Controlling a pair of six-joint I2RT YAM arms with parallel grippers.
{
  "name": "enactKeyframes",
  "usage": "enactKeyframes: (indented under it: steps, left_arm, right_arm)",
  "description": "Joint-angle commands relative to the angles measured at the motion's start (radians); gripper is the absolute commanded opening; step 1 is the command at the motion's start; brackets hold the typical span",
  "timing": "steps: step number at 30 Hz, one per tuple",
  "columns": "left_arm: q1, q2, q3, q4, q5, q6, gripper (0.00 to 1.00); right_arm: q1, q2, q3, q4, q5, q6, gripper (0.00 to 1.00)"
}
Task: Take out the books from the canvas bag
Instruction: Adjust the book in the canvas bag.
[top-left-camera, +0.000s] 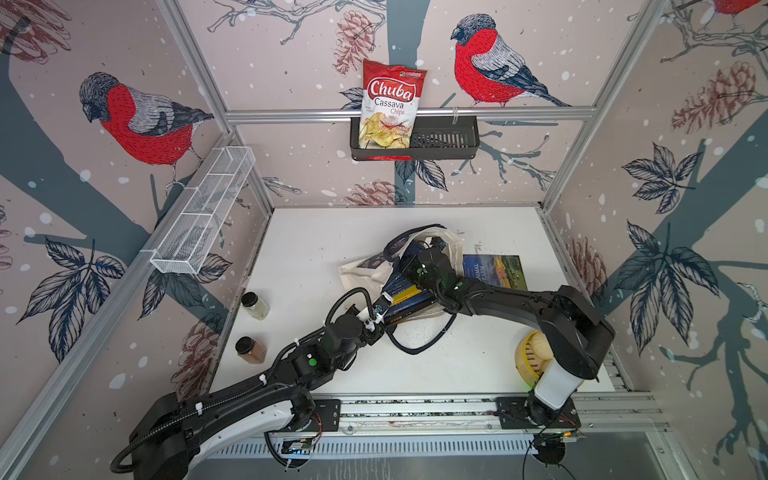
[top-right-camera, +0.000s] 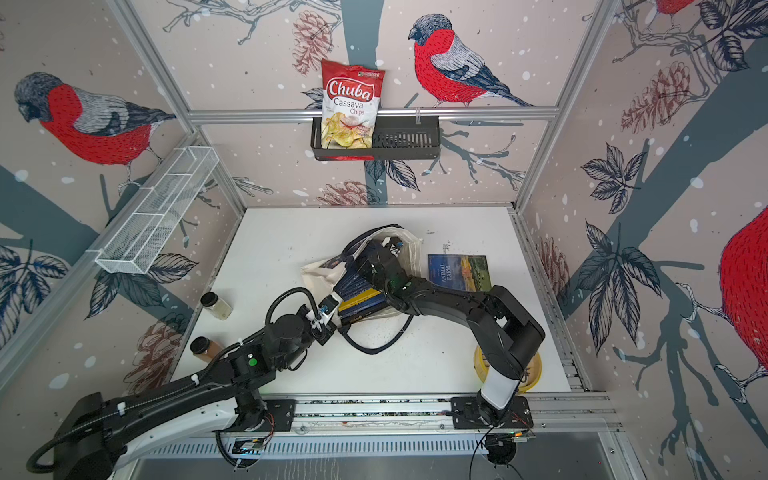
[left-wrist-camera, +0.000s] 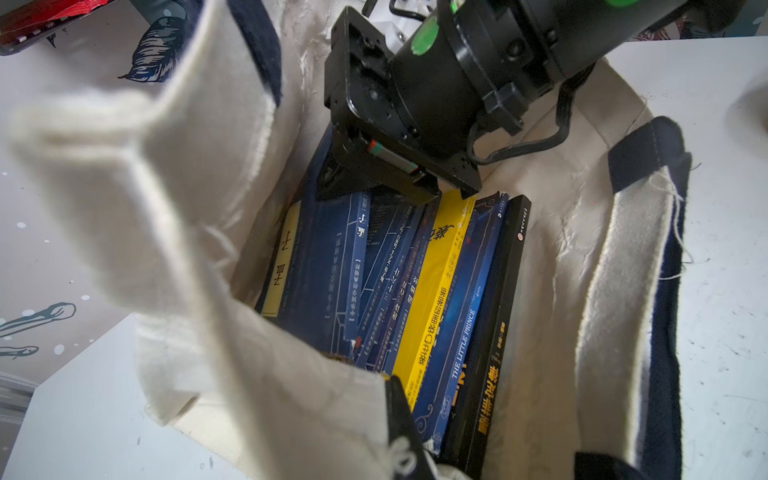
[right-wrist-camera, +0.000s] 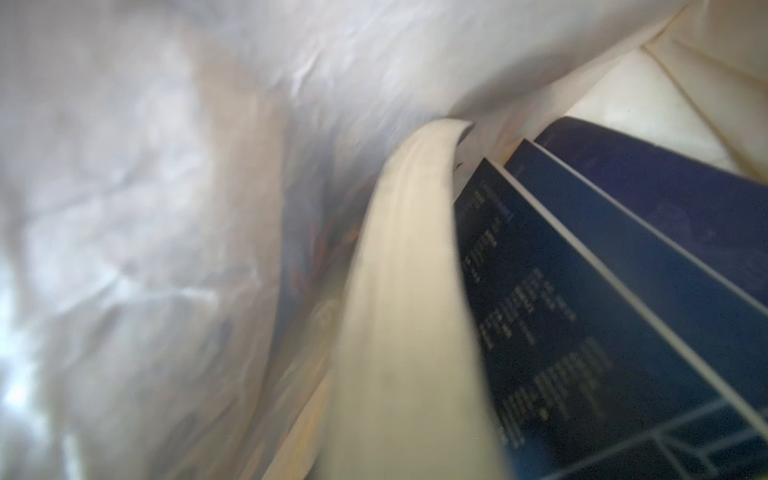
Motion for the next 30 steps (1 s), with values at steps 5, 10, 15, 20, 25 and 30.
enactKeyframes:
  steps: [5,10,15,20,25,30]
  left_arm:
    - [-0.004,-0.01,0.007,0.065,0.024,0.023,0.0]
    - [-0.004,-0.007,0.007,0.067,0.027,0.022,0.0]
    - [-0.004,0.0,0.009,0.063,0.026,0.021,0.0]
    - [-0.004,0.0,0.01,0.065,0.024,0.021,0.0]
    - [-0.004,0.001,0.009,0.065,0.023,0.021,0.0]
    - [-0.004,0.003,0.009,0.064,0.023,0.022,0.0]
  right_arm:
    - [0.007,-0.043,-0.022,-0.123,0.016,0.005,0.46]
    - [0.006,-0.082,-0.07,-0.142,0.018,0.016,0.51]
    - [0.009,-0.127,-0.07,-0.175,0.014,0.005,0.53]
    - [0.006,-0.162,-0.099,-0.163,-0.016,0.04,0.52]
    - [0.04,-0.188,-0.094,-0.162,0.016,0.035,0.51]
    - [0.001,-0.153,-0.114,-0.103,-0.018,0.034,0.52]
